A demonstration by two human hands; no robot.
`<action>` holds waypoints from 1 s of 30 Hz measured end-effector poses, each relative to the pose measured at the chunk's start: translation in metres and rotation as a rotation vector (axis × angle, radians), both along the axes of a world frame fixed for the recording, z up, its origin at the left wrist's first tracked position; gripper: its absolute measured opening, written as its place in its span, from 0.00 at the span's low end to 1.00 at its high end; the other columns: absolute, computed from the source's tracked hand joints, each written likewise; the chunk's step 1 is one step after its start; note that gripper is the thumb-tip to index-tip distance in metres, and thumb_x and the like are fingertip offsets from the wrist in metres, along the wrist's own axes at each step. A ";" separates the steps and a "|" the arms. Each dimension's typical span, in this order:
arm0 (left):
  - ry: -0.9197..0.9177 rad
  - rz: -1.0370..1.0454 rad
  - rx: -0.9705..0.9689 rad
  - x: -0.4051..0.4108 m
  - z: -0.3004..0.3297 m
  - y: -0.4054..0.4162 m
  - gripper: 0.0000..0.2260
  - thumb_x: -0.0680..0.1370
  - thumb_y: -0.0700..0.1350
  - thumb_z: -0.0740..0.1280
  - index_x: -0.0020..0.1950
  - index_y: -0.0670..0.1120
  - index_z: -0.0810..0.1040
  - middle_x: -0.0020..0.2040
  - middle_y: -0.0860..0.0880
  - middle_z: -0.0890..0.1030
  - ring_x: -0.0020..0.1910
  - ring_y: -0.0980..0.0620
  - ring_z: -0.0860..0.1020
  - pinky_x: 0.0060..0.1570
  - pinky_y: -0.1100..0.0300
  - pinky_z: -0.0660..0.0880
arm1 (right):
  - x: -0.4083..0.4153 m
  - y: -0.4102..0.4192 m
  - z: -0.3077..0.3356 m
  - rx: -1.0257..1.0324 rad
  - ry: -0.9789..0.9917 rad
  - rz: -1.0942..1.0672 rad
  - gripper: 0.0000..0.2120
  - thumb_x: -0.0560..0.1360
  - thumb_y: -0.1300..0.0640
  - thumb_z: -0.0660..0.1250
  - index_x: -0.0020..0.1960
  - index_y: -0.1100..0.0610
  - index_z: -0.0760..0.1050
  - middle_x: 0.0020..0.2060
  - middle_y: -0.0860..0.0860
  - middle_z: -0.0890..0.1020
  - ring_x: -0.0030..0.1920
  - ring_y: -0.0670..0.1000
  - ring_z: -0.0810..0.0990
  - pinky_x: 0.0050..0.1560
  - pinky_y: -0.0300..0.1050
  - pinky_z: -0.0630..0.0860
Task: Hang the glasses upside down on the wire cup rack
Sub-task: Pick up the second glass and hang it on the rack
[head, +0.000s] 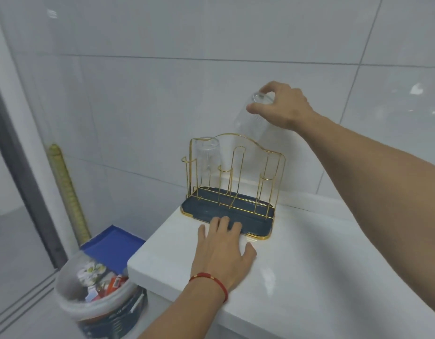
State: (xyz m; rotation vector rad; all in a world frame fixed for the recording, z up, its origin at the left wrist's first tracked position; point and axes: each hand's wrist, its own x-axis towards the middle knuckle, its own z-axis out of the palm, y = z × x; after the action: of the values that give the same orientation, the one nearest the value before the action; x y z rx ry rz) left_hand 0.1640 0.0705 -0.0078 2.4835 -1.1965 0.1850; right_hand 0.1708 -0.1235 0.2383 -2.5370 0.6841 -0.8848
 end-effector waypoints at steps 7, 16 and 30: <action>0.042 0.005 0.087 0.000 0.002 -0.002 0.24 0.80 0.60 0.53 0.74 0.51 0.65 0.76 0.46 0.64 0.77 0.44 0.57 0.75 0.38 0.55 | 0.040 -0.017 -0.003 0.038 0.297 0.108 0.32 0.70 0.38 0.75 0.66 0.55 0.77 0.53 0.56 0.82 0.46 0.57 0.85 0.40 0.47 0.81; 0.058 0.014 0.091 0.001 0.001 -0.003 0.25 0.80 0.60 0.53 0.74 0.52 0.64 0.77 0.46 0.63 0.78 0.44 0.57 0.76 0.37 0.54 | 0.048 -0.038 -0.022 0.213 0.575 0.366 0.32 0.68 0.53 0.83 0.70 0.45 0.78 0.58 0.52 0.86 0.55 0.57 0.86 0.59 0.50 0.80; 0.006 0.005 -0.007 0.003 -0.004 -0.002 0.22 0.78 0.59 0.53 0.69 0.51 0.69 0.69 0.48 0.69 0.72 0.46 0.62 0.73 0.41 0.60 | 0.025 -0.052 -0.038 0.268 0.487 0.416 0.21 0.75 0.57 0.78 0.65 0.46 0.79 0.59 0.47 0.87 0.59 0.48 0.84 0.57 0.40 0.77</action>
State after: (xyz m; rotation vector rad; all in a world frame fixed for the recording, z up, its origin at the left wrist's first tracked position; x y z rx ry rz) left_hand 0.1673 0.0686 -0.0117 2.4790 -1.1858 0.1832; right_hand 0.1958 -0.1751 0.2002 -2.5157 0.3449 -0.0294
